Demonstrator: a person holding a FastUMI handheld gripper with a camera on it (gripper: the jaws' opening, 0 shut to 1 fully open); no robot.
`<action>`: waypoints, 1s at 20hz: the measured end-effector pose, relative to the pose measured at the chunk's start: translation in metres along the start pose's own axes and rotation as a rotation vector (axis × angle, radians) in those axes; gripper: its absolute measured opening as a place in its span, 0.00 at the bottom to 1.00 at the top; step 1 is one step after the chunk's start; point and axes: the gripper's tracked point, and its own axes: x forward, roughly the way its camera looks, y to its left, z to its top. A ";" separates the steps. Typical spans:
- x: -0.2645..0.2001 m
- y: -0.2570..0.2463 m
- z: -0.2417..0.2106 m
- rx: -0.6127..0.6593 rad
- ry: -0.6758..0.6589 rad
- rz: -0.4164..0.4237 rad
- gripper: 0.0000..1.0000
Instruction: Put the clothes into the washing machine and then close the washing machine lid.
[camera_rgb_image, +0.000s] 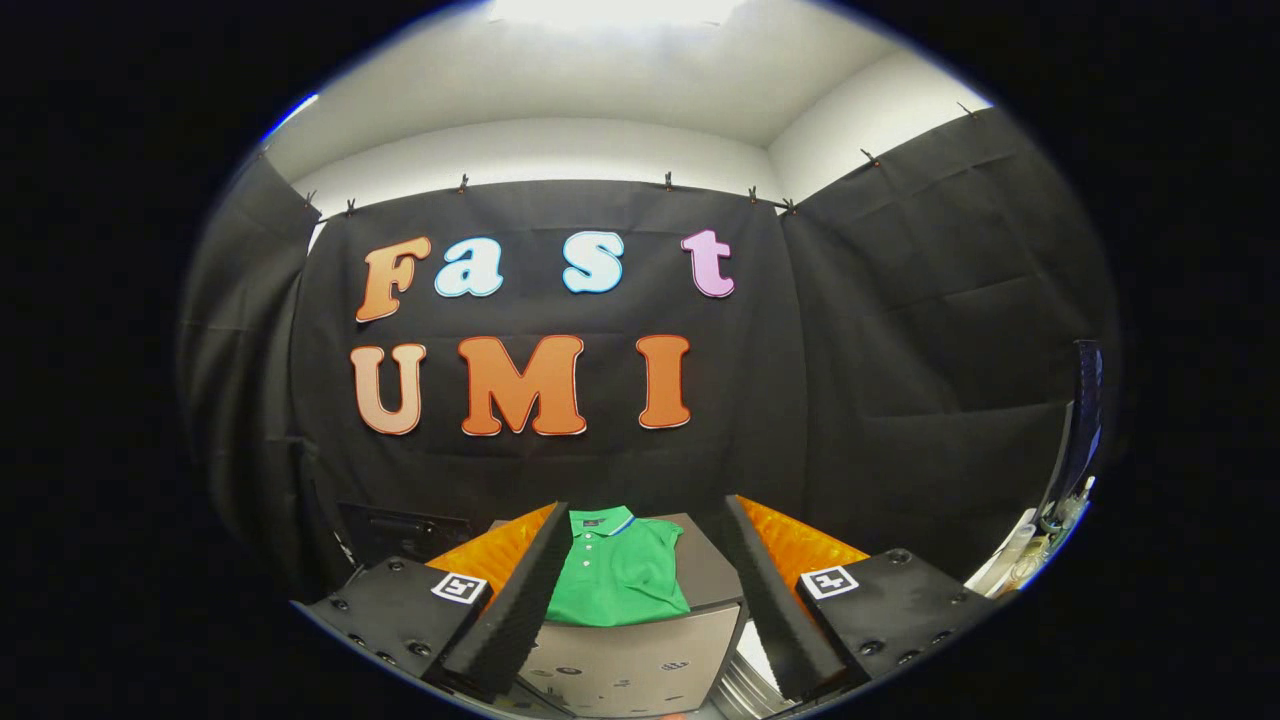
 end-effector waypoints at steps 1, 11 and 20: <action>0.000 0.001 0.000 0.001 0.000 0.004 0.98; -0.004 0.004 0.007 -0.009 -0.016 0.008 0.98; -0.003 0.005 0.009 0.006 -0.015 0.004 0.98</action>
